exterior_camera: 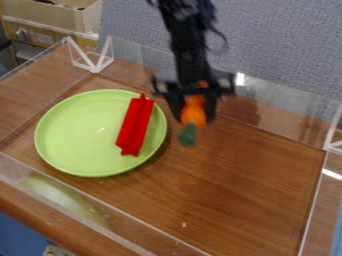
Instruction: Put the carrot on the left side
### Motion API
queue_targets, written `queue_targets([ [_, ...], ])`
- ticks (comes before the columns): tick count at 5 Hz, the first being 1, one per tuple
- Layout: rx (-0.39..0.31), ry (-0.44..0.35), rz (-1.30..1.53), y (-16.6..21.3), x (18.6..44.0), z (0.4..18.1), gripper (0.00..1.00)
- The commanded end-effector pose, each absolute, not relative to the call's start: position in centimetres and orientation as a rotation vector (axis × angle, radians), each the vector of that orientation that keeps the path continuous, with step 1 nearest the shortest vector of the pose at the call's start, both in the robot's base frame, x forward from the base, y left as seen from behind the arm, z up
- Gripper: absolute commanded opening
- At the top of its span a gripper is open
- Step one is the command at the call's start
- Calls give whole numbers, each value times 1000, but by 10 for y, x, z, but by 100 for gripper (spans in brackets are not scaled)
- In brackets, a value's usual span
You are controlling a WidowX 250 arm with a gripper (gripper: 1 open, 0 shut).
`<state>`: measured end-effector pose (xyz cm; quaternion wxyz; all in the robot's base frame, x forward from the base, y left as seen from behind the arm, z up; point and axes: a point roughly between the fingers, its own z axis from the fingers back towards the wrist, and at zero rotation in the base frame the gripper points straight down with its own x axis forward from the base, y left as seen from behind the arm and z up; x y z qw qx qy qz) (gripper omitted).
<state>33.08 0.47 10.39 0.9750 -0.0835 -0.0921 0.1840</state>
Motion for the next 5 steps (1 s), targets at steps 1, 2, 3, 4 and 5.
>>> queue_targets([
  [1, -153, -296, 461, 39, 327, 150, 0],
  [2, -135, -331, 536, 75, 326, 165, 0],
  [3, -103, -353, 599, 108, 323, 171, 0],
  [4, -89, -366, 575, 141, 323, 178, 0],
  [5, -84, -350, 465, 146, 335, 173, 0],
])
